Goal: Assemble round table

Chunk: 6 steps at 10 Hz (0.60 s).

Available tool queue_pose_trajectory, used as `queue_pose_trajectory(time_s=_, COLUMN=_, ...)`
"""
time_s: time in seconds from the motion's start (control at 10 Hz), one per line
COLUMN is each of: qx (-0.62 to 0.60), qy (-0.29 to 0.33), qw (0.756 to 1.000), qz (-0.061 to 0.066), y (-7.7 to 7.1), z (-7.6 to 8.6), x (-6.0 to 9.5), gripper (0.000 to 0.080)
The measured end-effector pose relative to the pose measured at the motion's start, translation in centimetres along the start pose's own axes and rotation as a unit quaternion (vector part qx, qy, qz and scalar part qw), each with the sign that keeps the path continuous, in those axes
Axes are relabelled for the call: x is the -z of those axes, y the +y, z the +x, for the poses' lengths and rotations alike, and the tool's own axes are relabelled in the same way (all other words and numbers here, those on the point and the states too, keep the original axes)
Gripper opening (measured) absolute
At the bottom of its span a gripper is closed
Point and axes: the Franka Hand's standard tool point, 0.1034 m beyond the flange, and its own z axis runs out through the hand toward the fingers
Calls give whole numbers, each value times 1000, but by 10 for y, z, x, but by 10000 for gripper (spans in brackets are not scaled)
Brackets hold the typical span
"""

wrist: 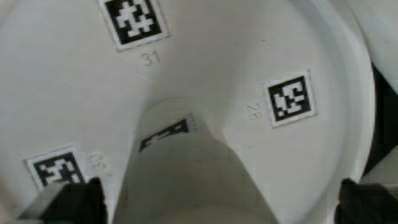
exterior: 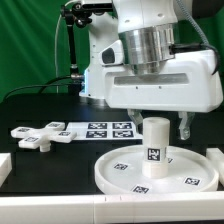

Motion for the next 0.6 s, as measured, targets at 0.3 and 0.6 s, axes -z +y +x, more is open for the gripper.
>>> queue_pose_trajectory(time_s=0.3, qx=98, qy=0, qw=995, qz=0, y=2, z=2, x=0, gripper=649)
queue_pose_trajectory(time_s=0.6, qx=244, qy=-5, qw=970, qz=-13, y=1, z=1, x=0, gripper=649)
